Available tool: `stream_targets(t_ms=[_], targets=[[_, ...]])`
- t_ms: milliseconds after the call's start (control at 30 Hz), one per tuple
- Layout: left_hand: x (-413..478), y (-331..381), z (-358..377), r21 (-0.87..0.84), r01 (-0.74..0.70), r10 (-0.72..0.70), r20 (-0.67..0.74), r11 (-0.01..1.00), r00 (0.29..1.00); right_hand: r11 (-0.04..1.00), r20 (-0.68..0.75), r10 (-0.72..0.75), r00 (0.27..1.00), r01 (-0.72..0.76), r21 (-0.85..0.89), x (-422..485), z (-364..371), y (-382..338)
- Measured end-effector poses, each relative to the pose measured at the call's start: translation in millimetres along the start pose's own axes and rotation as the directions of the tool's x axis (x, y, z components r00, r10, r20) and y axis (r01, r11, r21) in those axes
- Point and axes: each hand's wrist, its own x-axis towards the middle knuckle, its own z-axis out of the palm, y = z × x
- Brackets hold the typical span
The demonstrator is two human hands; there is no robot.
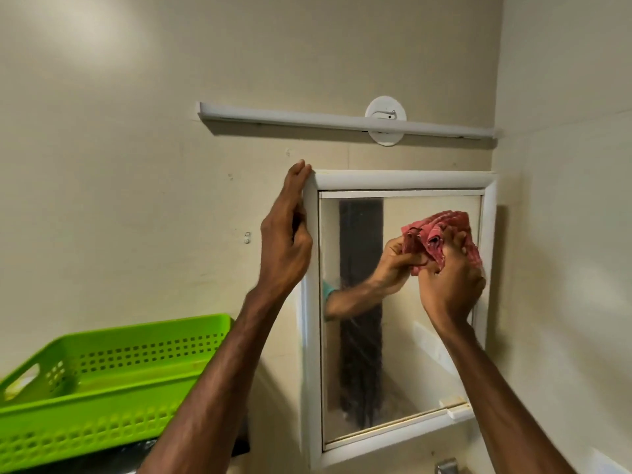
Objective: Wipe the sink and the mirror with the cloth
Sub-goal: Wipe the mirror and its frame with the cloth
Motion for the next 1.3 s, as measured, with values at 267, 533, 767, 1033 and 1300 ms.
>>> stream_targets(t_ms=[267, 533, 767, 1033, 1300], targets=[[0.0, -0.5, -3.0, -0.043, 0.013, -0.012, 0.029, 0.999, 1.000, 0.994, 0.034, -0.076, 0.997, 0.073, 0.077, -33.1, -10.9, -47.8], [1.0, -3.4, -5.7, -0.071, 0.011, -0.007, 0.056, 0.997, 0.998, 0.937, 0.011, -0.308, 0.951, 0.301, 0.176, -88.7, 0.1, -116.5], [2.6, -3.5, -10.6, -0.048, 0.058, -0.052, 0.108, 0.997, 0.993, 0.822, -0.049, -0.525, 0.850, 0.521, 0.229, -94.2, -0.6, -120.8], [-11.8, 9.7, 0.1, 0.014, 0.041, -0.042, 0.091, 0.999, 0.995, 0.675, -0.010, -0.672, 0.741, 0.617, 0.404, -92.3, 10.0, -61.6], [-42.9, 12.8, 12.7, 0.209, 0.000, -0.026, 0.119, 0.978, 0.993, 0.498, -0.019, -0.837, 0.548, 0.774, 0.392, -69.6, 12.9, -5.5]])
